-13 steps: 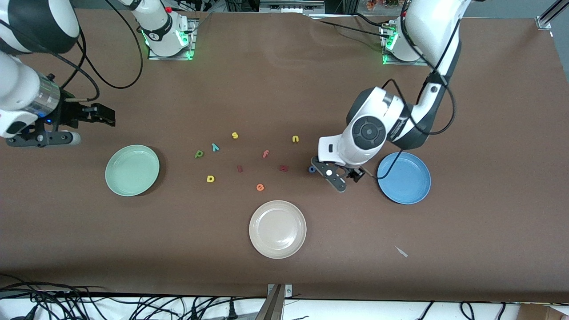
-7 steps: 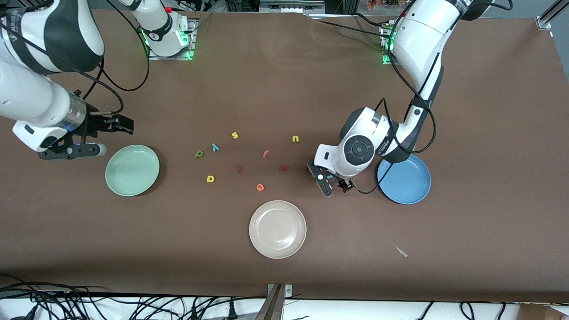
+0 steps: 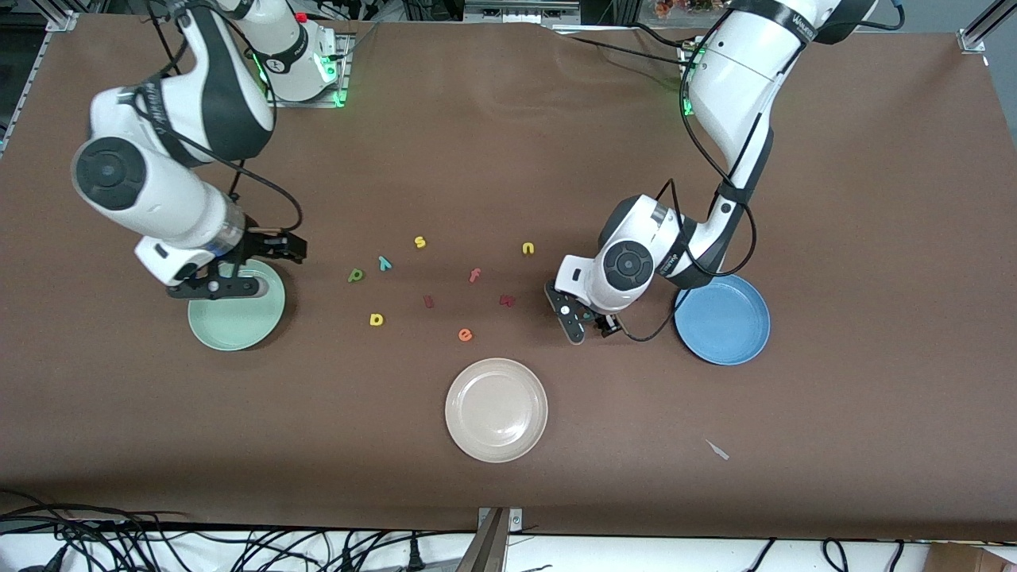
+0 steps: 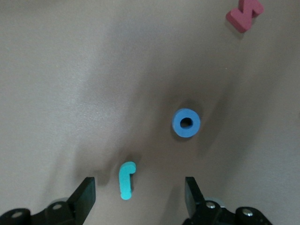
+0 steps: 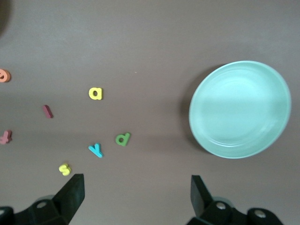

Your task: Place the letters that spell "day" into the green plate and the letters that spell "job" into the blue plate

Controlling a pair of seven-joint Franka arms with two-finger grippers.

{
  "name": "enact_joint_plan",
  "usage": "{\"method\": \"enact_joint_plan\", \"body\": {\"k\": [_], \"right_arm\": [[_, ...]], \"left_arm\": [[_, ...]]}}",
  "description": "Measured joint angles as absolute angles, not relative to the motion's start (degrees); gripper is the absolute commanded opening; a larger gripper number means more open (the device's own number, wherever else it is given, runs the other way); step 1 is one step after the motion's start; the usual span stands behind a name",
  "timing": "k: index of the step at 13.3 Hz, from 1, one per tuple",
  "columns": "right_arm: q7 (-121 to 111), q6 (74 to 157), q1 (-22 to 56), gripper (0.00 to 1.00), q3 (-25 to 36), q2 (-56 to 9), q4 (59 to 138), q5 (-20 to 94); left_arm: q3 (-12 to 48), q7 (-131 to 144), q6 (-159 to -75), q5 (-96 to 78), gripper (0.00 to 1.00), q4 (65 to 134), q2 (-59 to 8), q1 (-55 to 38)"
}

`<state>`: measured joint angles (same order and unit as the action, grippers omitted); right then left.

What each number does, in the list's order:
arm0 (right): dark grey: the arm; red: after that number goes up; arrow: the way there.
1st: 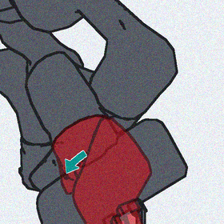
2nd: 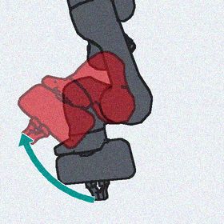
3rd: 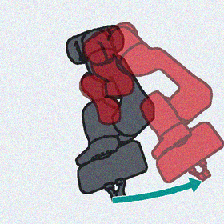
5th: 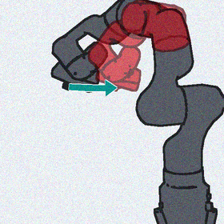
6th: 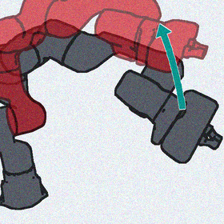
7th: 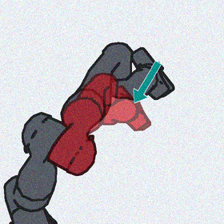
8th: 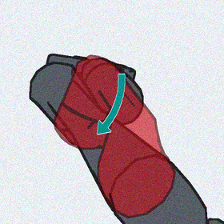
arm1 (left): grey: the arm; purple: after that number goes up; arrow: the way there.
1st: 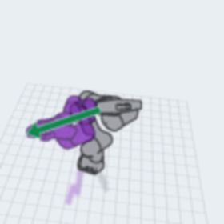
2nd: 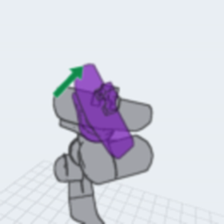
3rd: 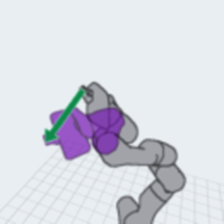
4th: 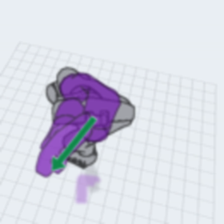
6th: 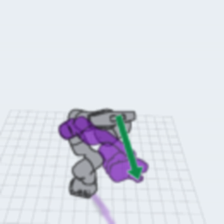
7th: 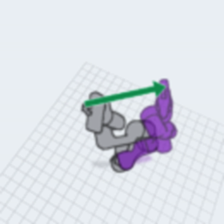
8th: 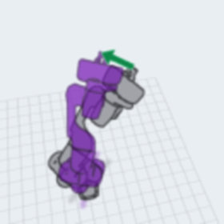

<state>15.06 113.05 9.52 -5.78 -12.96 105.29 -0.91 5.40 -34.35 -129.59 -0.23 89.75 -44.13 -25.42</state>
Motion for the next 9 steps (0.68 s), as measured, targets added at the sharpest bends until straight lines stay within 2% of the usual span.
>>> {"method": "enact_joint_plan", "body": {"k": [2, 4, 5, 6, 7, 9], "right_arm": [[18.73, 119.53, 9.65, 1.0, -7.1, -13.08, 110.29, -0.9], [22.14, 125.37, 10.27, 1.0, -7.89, -13.64, 114.73, -0.9], [23.74, 126.96, 10.7, 1.0, -7.99, -14.13, 115.91, -0.9], [25.21, 128.19, 11.1, 1.0, -8.04, -14.62, 116.72, -0.9], [26.6, 129.28, 11.59, 1.0, -8.05, -15.05, 117.34, -0.9], [29.41, 131.59, 12.35, 1.0, -8.07, -16.0, 118.57, -0.9]], "left_arm": [[5.38, -34.4, -130.3, -0.08, 0.56, 89.84, -44.13, -25.43], [5.38, -34.52, -130.39, -0.06, 0.55, 90.35, -44.19, -25.47], [5.37, -34.54, -130.43, -0.06, 0.43, 90.59, -44.32, -25.46], [5.36, -34.58, -130.5, -0.06, 0.13, 90.74, -44.47, -25.47], [5.36, -34.6, -130.61, -0.05, 0.0, 90.8, -44.61, -25.48], [5.2, -34.76, -130.98, 0.06, 0.0, 90.69, -44.56, -25.47]]}}
